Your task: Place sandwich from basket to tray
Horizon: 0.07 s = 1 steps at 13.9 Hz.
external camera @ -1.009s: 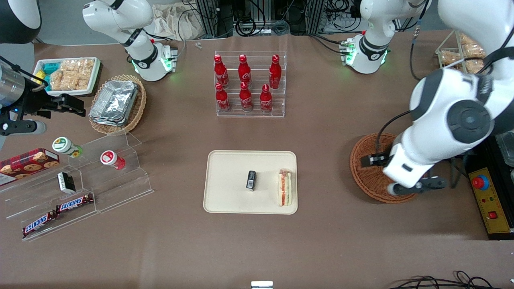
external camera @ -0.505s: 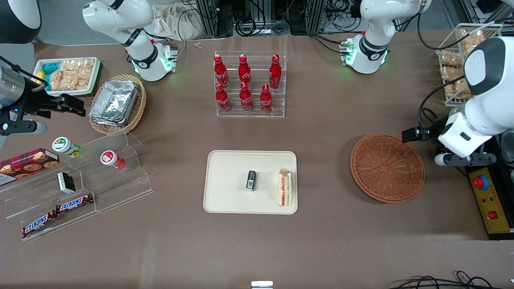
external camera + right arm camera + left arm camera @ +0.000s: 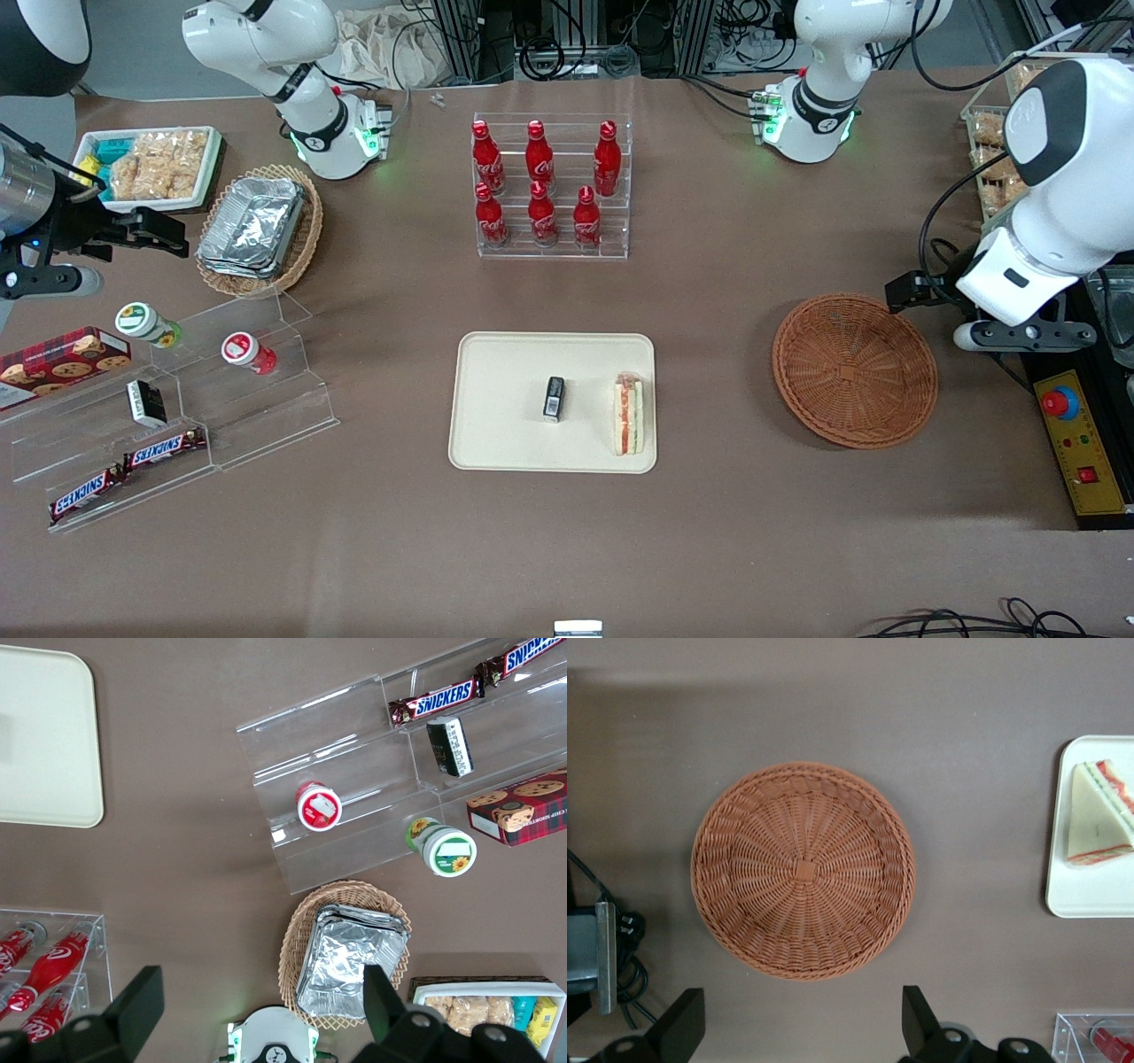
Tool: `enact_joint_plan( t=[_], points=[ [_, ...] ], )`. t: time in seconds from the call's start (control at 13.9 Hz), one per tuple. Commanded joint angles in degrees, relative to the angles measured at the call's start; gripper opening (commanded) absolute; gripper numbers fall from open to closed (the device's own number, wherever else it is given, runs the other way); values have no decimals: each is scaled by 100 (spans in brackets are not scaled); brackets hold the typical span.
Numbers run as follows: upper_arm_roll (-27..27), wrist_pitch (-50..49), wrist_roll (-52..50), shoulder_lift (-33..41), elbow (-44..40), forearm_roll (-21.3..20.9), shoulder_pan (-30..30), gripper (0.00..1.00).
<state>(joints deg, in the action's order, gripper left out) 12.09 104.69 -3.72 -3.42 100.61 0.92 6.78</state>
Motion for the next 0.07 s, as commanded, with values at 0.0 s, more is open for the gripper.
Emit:
enact_joint_plan(
  t=[0.0],
  points=[
    [-32,-212,-14,-291,-515,-118,-36,100]
  ],
)
